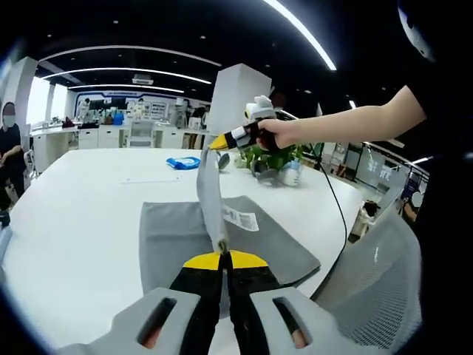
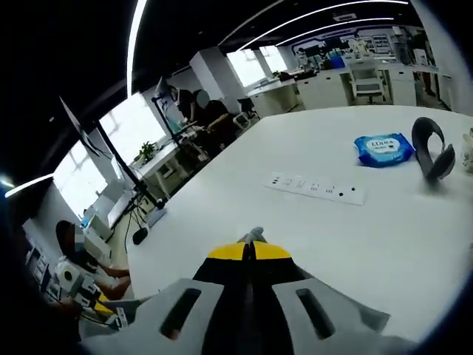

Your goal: Fold the towel on the table until its edges align and the towel forms a compact rectangular stack.

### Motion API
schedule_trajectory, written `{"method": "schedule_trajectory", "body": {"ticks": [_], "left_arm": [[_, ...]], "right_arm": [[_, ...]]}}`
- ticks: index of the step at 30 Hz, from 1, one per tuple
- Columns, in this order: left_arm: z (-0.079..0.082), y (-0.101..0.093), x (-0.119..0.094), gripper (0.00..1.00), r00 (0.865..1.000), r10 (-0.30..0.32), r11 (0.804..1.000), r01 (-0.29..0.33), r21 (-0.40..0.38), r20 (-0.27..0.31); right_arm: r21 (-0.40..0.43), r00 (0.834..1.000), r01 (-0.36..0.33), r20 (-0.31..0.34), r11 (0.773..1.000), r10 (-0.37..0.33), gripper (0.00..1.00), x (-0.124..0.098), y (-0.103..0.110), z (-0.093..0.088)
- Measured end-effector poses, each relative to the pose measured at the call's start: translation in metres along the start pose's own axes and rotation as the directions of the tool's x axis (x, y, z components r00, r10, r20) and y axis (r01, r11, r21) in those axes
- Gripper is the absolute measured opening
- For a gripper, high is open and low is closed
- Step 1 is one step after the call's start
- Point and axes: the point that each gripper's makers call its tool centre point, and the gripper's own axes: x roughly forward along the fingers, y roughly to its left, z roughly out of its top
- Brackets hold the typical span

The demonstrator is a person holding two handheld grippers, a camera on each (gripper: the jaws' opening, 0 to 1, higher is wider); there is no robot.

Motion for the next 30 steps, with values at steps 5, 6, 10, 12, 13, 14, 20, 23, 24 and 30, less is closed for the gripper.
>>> {"method": "schedule_trajectory", "body": {"ticks": [5,6,10,12,13,14,20,23,24,30], "left_arm": [[-0.006,0.004,-0.001,0.02,1.0,0.005,1.0,-0.005,-0.014,-0.015],[-0.007,0.004,-0.001,0.02,1.0,0.005,1.0,-0.005,-0.017,-0.017],[-0.014,0.006,-0.002,0.02,0.999,0.011,1.0,-0.012,-0.024,-0.031],[-0.019,0.008,-0.002,0.02,0.999,0.015,0.999,-0.016,-0.029,-0.04],[-0.02,0.008,-0.002,0.02,0.999,0.016,0.999,-0.017,-0.03,-0.043],[-0.022,0.009,-0.002,0.02,0.999,0.018,0.999,-0.019,-0.03,-0.047],[-0.032,0.014,-0.005,0.02,0.997,0.032,0.998,-0.035,-0.045,-0.068],[-0.035,0.016,-0.006,0.02,0.997,0.04,0.998,-0.044,-0.052,-0.072],[-0.036,0.017,-0.007,0.02,0.996,0.042,0.997,-0.046,-0.055,-0.073],[-0.044,0.022,-0.008,0.02,0.995,0.053,0.996,-0.059,-0.067,-0.086]], "right_arm": [[0.003,1.0,-0.003,-0.014,1.0,0.003,0.0,0.006,-0.003,-0.002],[0.003,1.0,-0.003,-0.016,1.0,0.003,0.0,0.007,-0.002,-0.003],[0.005,1.0,-0.003,-0.03,1.0,0.003,0.0,0.012,-0.003,-0.009],[0.005,0.999,-0.003,-0.036,1.0,0.003,0.0,0.015,-0.002,-0.012],[0.007,0.999,-0.004,-0.038,1.0,0.004,0.0,0.016,-0.002,-0.013],[0.008,0.999,-0.004,-0.04,1.0,0.004,0.0,0.017,-0.001,-0.014],[0.011,0.999,-0.01,-0.048,1.0,0.01,0.0,0.031,-0.006,-0.013],[0.014,0.999,-0.016,-0.051,1.0,0.016,0.0,0.037,-0.008,-0.012],[0.015,0.999,-0.016,-0.052,1.0,0.017,0.0,0.038,-0.009,-0.012],[0.011,0.998,-0.01,-0.062,1.0,0.01,0.0,0.045,-0.012,-0.014]]}}
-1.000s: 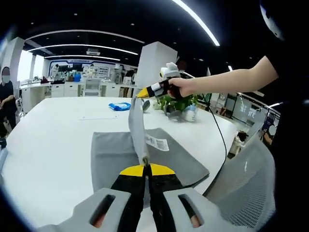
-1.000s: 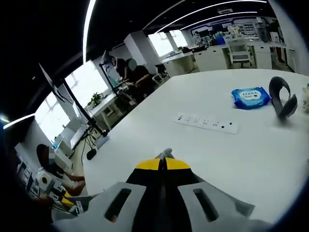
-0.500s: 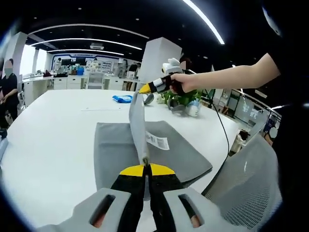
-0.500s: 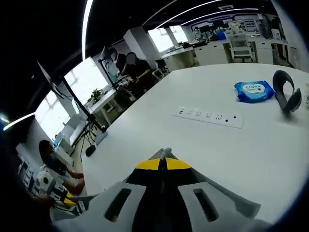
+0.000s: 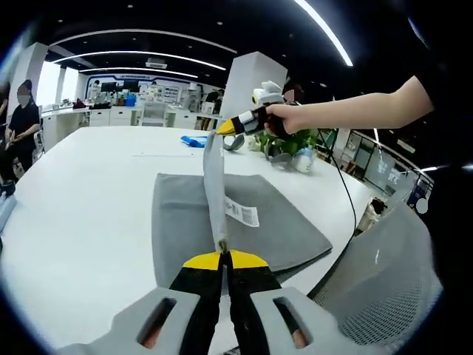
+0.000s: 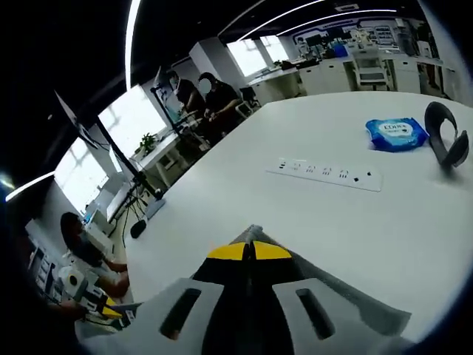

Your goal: Fold the towel on the table until its edges align and the towel forms a compact rectangular stack.

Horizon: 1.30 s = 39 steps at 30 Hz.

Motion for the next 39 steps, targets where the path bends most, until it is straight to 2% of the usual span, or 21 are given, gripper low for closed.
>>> {"method": "schedule_trajectory", "body": {"ticks": [15,23,39], "left_arm": [[-0.016,0.006,0.002,0.02,1.0,0.013,0.999,-0.014,-0.029,-0.027],[-0.033,0.011,0.007,0.02,0.998,0.025,0.998,-0.028,-0.054,-0.057],[-0.042,0.017,0.009,0.02,0.997,0.036,0.994,-0.042,-0.102,-0.064]], "right_arm": [[0.015,1.0,0.006,-0.022,1.0,-0.006,0.0,0.02,0.004,-0.012],[-0.011,0.998,0.027,-0.063,1.0,-0.028,0.0,0.028,0.002,-0.028],[-0.013,0.994,0.036,-0.106,0.999,-0.037,0.0,0.047,0.003,-0.044]]}}
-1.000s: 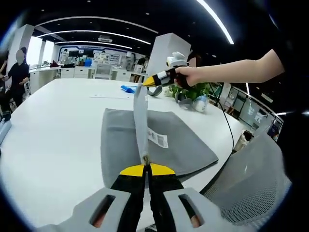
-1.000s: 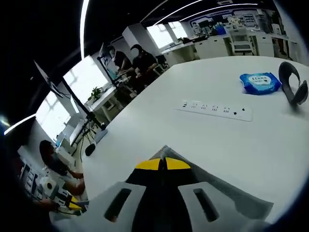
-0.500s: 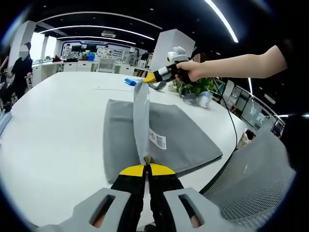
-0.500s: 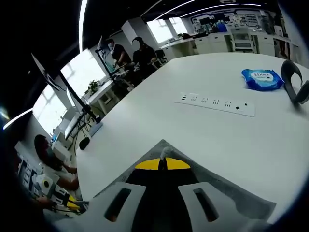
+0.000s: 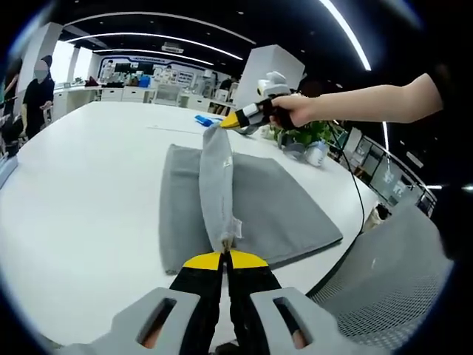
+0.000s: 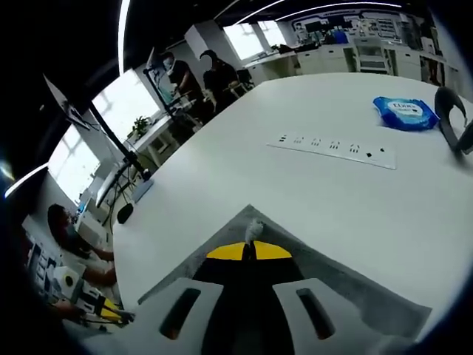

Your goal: Fold the towel on the table until its edges align and the towel forms a compact rectangular stack.

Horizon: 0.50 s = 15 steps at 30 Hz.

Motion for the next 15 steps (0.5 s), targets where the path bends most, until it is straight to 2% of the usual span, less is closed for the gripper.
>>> {"method": "schedule_trajectory", "body": {"ticks": [15], "left_arm": [[-0.01,0.011,0.001,0.02,0.998,0.047,0.999,-0.047,-0.004,-0.033]], "right_arm": [[0.027,1.0,-0.009,0.003,1.0,0.008,0.0,0.007,0.001,-0.001]]}}
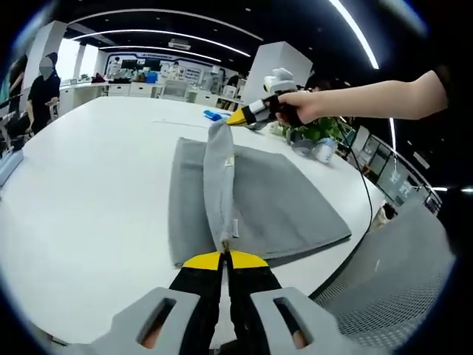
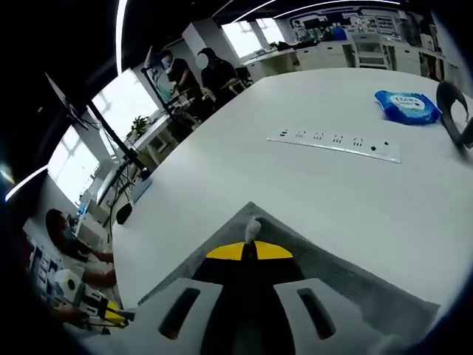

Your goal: Fold the towel on the table until its edges align and the towel forms a compact rectangular stack.

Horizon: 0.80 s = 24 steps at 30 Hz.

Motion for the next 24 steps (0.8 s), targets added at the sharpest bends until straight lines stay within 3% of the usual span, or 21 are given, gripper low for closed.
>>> {"method": "schedule_trajectory", "body": {"ticks": [8,24], "left_arm": [[-0.009,0.006,-0.003,0.02,0.999,0.024,0.999,-0.023,0.024,-0.024],[-0.011,0.021,-0.01,0.02,0.997,0.076,0.997,-0.076,-0.001,-0.016]], "right_arm": [[-0.03,0.999,-0.042,0.025,0.999,0.043,0.03,0.0,0.008,0.005],[0.008,0.999,-0.03,0.011,1.0,0.03,0.02,-0.003,0.002,-0.003]]}}
